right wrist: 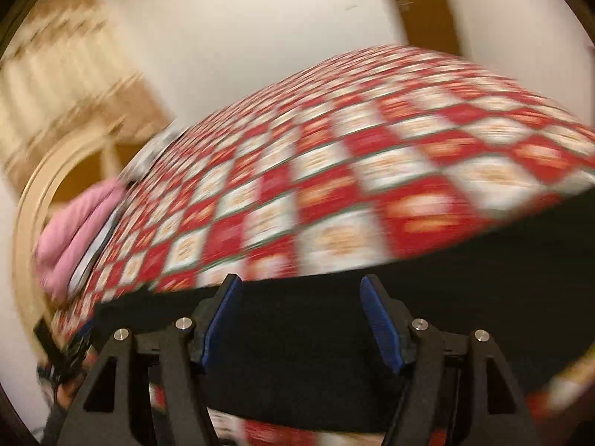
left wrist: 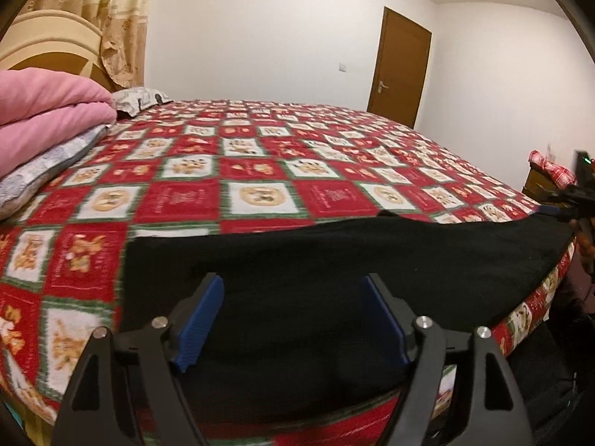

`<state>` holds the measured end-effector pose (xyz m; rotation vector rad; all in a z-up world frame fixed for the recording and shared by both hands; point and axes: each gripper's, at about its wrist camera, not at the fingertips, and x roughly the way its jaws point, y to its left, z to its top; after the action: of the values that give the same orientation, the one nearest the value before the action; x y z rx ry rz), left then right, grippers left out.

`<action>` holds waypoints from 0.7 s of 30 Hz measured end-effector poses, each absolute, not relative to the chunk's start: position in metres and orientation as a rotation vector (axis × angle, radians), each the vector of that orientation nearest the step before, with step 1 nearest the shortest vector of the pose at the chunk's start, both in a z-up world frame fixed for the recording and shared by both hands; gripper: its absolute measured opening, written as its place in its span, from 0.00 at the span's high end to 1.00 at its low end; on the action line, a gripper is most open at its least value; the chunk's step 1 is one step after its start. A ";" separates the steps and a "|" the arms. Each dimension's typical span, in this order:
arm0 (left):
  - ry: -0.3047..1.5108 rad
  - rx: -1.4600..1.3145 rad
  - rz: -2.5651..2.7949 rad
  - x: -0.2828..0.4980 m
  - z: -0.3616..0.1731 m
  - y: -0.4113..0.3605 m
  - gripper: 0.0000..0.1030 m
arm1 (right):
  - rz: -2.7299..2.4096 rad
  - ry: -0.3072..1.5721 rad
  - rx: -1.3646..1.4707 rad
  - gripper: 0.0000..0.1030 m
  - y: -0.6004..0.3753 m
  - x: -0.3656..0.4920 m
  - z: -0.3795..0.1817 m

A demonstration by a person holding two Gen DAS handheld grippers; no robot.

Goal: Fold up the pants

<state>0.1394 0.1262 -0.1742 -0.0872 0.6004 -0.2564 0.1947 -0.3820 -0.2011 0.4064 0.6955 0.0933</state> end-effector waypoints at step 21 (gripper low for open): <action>0.767 -0.198 -0.004 0.094 -0.198 0.214 0.24 | -0.043 0.592 0.381 0.35 -0.421 0.135 -0.216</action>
<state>0.0941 0.2142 -0.1982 -0.1980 0.7668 -0.0040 0.1348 -0.4215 -0.2157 0.3814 0.5921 -0.0430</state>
